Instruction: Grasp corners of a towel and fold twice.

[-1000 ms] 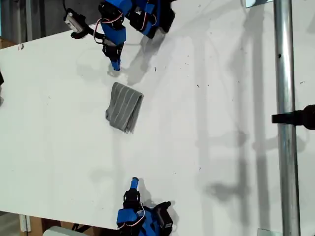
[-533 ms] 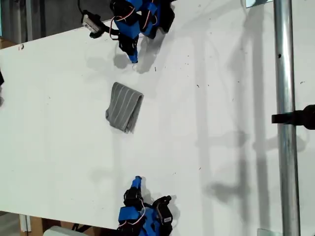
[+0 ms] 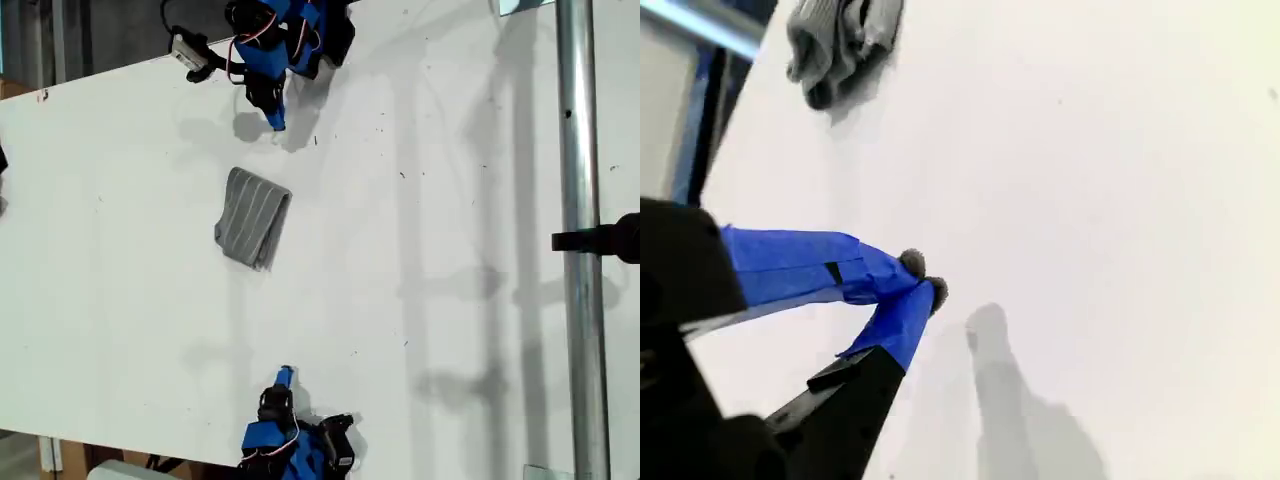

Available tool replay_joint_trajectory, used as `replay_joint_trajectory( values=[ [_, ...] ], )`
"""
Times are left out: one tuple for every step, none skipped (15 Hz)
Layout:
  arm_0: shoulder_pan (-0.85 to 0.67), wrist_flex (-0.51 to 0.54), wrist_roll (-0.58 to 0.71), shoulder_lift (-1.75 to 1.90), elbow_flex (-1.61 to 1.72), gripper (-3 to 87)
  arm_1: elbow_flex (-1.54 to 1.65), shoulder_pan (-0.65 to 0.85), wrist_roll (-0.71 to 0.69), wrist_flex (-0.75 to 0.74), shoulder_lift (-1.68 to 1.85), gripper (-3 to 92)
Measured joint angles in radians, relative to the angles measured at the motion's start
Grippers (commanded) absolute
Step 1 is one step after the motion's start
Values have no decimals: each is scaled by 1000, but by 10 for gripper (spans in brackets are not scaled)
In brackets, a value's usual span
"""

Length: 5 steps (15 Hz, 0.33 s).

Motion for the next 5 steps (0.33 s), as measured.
replay_joint_trajectory(
  values=[
    [2, 0, 63, 0, 0, -28, 0, 0, 0, 0, 0, 26],
    [0, 0, 86, 0, 0, -28, 0, 0, 0, 0, 0, 26],
    [2, 0, 95, 0, 0, -28, 0, 0, 0, 0, 0, 26],
    [2, 0, 100, 0, 0, -28, 0, 0, 0, 0, 0, 26],
    [2, 0, 100, 0, 0, -28, 0, 0, 0, 0, 0, 26]
  ],
)
